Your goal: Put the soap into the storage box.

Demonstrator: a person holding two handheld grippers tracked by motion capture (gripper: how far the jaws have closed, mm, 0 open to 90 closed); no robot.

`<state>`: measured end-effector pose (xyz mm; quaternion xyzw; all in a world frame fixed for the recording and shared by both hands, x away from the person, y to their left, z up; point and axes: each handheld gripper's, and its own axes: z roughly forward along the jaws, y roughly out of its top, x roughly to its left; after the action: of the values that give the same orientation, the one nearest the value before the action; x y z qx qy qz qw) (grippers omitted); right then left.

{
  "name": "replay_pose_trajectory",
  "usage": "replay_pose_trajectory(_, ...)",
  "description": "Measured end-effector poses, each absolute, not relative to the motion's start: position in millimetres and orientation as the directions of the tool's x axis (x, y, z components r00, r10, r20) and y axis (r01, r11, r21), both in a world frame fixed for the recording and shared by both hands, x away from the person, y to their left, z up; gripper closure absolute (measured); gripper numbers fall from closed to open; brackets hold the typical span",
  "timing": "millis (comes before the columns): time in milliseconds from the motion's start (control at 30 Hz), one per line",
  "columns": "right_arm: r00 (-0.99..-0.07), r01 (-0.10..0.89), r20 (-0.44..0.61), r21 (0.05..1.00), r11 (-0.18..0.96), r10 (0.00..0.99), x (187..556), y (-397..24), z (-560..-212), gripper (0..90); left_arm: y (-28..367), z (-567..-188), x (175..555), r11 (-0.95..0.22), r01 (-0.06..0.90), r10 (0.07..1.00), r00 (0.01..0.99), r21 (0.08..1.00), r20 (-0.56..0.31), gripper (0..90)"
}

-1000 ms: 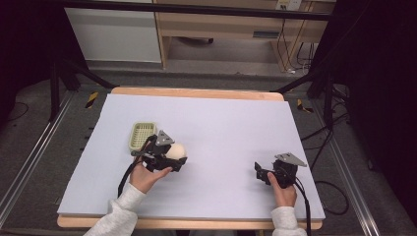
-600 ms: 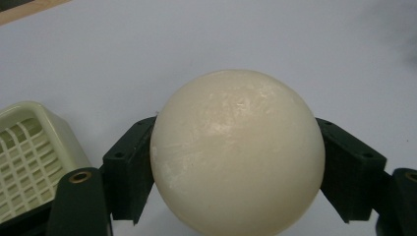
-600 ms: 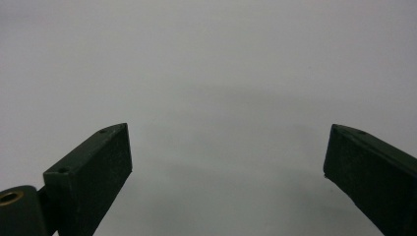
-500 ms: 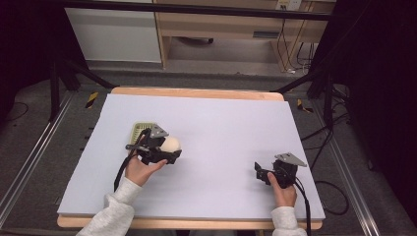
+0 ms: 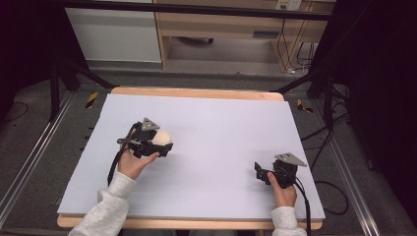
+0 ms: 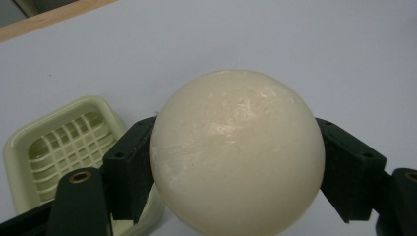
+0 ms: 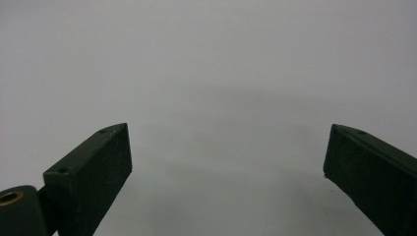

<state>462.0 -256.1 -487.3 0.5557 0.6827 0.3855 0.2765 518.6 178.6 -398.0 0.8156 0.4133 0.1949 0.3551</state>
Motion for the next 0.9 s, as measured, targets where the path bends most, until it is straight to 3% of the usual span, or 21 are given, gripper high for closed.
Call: replay_pose_trajectory(900,-0.231,0.548,0.056,0.833,0.082,0.971,462,-256,-487,4.6,204,-395,542,-0.372,0.576,0.854,0.52,0.728,0.024,24.0)
